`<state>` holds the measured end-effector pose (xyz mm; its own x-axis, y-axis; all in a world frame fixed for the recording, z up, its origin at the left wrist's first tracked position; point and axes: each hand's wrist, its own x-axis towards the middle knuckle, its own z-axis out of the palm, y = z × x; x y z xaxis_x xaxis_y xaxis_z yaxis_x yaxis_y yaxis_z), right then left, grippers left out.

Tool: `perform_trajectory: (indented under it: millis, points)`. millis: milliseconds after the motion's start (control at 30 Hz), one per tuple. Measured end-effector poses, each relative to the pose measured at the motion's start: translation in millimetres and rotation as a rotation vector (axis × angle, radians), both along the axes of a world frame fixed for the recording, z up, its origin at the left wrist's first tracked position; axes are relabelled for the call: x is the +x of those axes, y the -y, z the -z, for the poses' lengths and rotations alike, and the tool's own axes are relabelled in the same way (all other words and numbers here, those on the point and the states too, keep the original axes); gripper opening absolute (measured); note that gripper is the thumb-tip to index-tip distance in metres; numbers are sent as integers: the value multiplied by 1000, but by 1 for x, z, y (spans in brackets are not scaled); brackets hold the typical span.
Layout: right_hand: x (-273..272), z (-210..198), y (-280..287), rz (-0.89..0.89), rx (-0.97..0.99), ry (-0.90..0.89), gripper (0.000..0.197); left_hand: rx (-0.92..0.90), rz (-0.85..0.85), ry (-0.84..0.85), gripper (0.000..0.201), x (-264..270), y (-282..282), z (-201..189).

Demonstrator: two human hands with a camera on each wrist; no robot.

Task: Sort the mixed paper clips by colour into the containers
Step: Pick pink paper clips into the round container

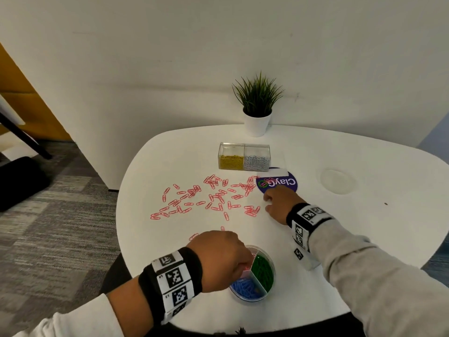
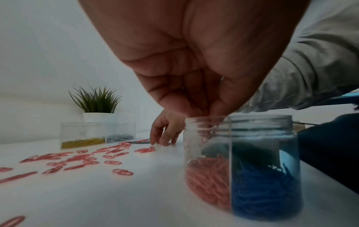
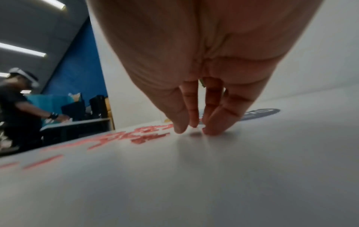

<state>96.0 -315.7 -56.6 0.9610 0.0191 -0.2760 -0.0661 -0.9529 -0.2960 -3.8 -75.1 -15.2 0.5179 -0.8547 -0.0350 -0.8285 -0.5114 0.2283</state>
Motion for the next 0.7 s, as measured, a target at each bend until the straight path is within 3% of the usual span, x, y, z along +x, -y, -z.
perform_trajectory:
  millis: [100,233,367,533,633,700]
  points:
    - [3,-1,-16,-84,47,42,29,-82,-32,-64,27,5,-3,-5]
    - [-3,-3,-27,-205,85,27,28,-200,-263,-72,23,32,-22,-6]
    - [-12,-2,-31,-306,-19,41,14,70,-476,-64,31,55,-48,8]
    - [-19,-6,-31,-323,-17,97,2,201,-367,-85,55,53,-43,37]
    - [-23,-15,-27,-212,128,123,3,310,-275,1,67,47,-36,54]
    - [-31,-24,-25,-155,266,171,7,324,-289,24,61,47,-34,59]
